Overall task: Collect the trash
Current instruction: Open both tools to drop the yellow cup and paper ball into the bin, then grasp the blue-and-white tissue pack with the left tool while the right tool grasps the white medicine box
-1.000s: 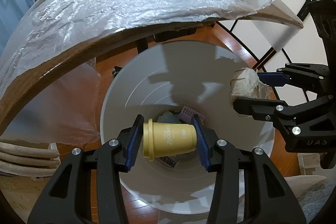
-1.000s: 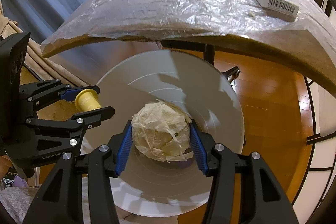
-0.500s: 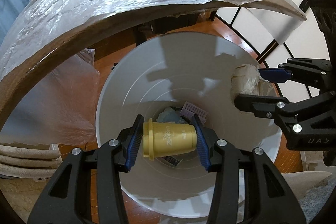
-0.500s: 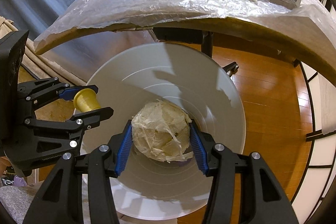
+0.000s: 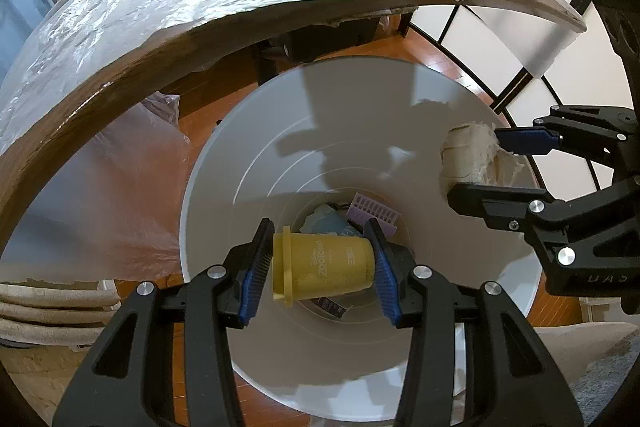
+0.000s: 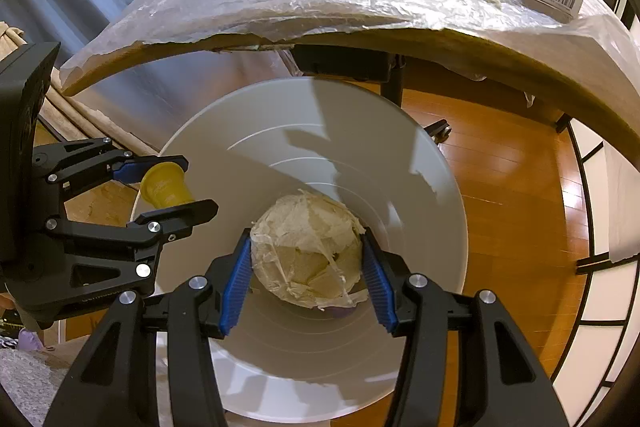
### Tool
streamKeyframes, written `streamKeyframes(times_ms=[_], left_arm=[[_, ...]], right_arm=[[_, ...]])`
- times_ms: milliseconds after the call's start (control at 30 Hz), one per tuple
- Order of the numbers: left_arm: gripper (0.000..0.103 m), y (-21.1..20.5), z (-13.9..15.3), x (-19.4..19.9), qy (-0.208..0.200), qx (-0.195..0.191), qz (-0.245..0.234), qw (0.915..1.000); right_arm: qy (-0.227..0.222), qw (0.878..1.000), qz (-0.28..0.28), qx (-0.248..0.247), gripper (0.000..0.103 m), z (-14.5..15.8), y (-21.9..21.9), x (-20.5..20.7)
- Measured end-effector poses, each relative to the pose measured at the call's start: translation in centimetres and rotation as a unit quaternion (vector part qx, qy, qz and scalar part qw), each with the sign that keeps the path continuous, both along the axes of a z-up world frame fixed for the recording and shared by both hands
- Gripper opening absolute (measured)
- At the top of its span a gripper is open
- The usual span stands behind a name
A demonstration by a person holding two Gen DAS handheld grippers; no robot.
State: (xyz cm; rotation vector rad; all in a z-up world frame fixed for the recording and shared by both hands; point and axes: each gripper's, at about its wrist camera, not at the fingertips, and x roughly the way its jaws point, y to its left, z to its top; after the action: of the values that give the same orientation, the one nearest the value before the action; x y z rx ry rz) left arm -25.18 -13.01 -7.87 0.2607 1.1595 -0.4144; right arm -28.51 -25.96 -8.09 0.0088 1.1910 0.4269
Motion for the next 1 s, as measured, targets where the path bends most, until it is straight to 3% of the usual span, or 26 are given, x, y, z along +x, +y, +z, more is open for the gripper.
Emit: streamKeyframes(times_ms=[133,167,200,233,367,500,533,600,700,833,933,1000], left_arm=[[0.051,0.2,0.0,0.1,0.009,-0.013,-0.001,0.9999],[0.068,0.2,0.0,0.2,0.010,-0.010,0.004,0.9999],[0.080,0.3,0.0,0.2,0.007,-0.007,0.008,0.9999],[0.080,0.4,0.2,0.1,0.003,-0.006,0.009,0.9999],[0.080,1.1,1.3,-0.5,0.002,-0.016,0.013,0.9998],[0.080,1.8,4.8,-1.6,-0.019,-0.038,0.025,0.9988],[0.081,2.1,6.5,-1.9,-0.032,-0.055,0.024,0.9977],[0.099,2.3,9.5,-2.0,-0.059,-0.082,0.020,0.9947],[0.101,2.5,13.5,-1.6,-0.134,-0.104,0.011,0.9854],[0.101,1.9,15.5,1.1,-0.186,-0.089,0.018,0.9783],[0.101,1.5,15.4,4.6,-0.180,-0.078,0.034,0.9800],[0.101,1.2,14.7,7.5,-0.155,-0.065,0.053,0.9843]], right_arm=[[-0.002,1.000,-0.002,-0.003,0.055,0.0,-0.1,0.0],[-0.004,1.000,-0.004,-0.004,0.070,0.1,-0.2,-0.1],[-0.012,1.000,-0.013,-0.001,0.077,0.4,-0.5,-0.3],[-0.017,1.000,-0.020,0.006,0.083,0.8,-0.8,-0.4],[-0.033,0.999,-0.039,0.017,0.085,2.3,-2.0,-0.8],[-0.092,0.995,-0.046,0.013,0.089,5.7,-2.9,-1.8],[-0.107,0.993,-0.046,0.012,0.094,6.6,-3.0,-2.0],[-0.146,0.988,-0.047,0.003,0.098,8.6,-3.1,-2.4],[-0.199,0.978,-0.061,-0.023,0.099,10.8,-3.3,-1.7],[-0.225,0.969,-0.096,-0.034,0.099,12.1,-4.6,1.1],[-0.223,0.967,-0.118,-0.033,0.099,12.1,-5.5,3.7],[-0.213,0.968,-0.129,-0.039,0.099,11.8,-6.1,5.7]])
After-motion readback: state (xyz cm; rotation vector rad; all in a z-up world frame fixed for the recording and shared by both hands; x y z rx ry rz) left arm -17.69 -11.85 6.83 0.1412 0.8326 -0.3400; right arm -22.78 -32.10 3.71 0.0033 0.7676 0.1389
